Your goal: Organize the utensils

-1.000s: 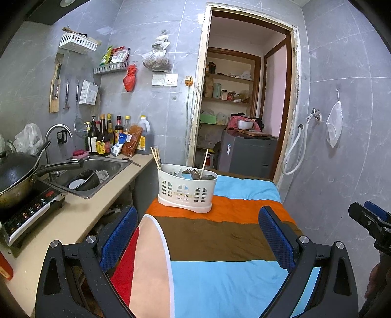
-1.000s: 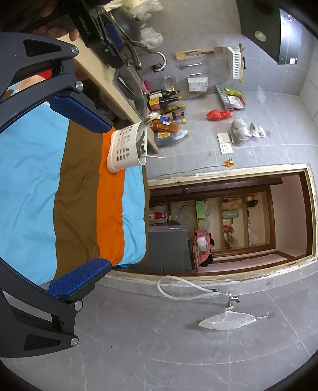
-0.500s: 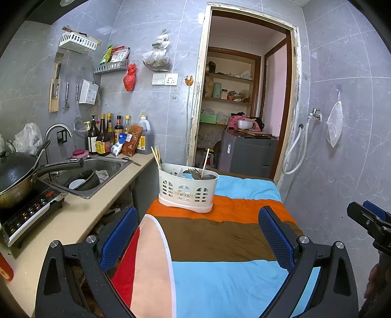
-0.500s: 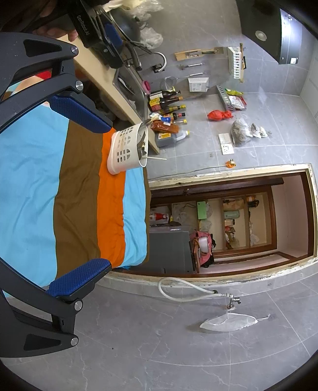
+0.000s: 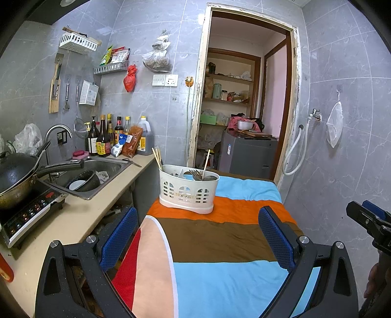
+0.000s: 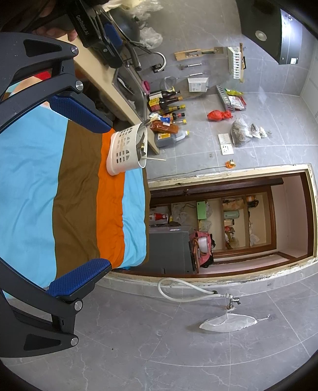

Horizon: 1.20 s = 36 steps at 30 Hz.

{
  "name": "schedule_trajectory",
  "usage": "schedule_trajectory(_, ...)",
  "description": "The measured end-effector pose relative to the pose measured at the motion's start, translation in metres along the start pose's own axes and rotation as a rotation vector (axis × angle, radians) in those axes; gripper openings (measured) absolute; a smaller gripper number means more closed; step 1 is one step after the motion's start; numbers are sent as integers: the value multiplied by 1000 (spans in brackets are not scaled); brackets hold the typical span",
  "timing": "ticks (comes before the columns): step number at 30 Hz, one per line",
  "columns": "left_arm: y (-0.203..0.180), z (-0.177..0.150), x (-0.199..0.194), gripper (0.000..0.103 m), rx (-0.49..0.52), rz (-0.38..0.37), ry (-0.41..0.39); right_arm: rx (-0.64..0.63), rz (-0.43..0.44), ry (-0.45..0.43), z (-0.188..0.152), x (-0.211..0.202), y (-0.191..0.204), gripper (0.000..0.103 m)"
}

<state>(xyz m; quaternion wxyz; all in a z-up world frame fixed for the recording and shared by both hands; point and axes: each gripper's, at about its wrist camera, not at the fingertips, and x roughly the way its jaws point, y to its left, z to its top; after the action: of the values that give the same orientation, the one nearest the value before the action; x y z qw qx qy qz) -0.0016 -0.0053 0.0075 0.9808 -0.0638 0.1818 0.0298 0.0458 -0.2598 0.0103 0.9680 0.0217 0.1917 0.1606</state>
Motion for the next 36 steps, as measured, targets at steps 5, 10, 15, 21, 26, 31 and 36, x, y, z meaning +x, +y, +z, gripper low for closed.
schedule_trajectory(5,1,0,0,97,-1,-1,-2,-4,3,-1,0,1,2,103)
schedule_trajectory(10,1,0,-1,97,0,-1,-2,-4,2,0,0,2,5,103)
schedule_trajectory(15,1,0,-1,97,-1,0,-3,-5,2,0,0,2,4,103)
schedule_trajectory(21,4,1,-1,97,-5,0,-5,-7,3,0,1,2,4,103)
schedule_trajectory(26,10,1,-7,97,-7,-1,-11,-8,3,-2,-1,2,8,103)
schedule_trajectory(31,12,0,-8,97,-9,0,-12,-9,4,-1,-1,3,8,103)
schedule_trajectory(36,16,0,-10,97,-14,2,-14,-12,6,1,-2,4,14,103)
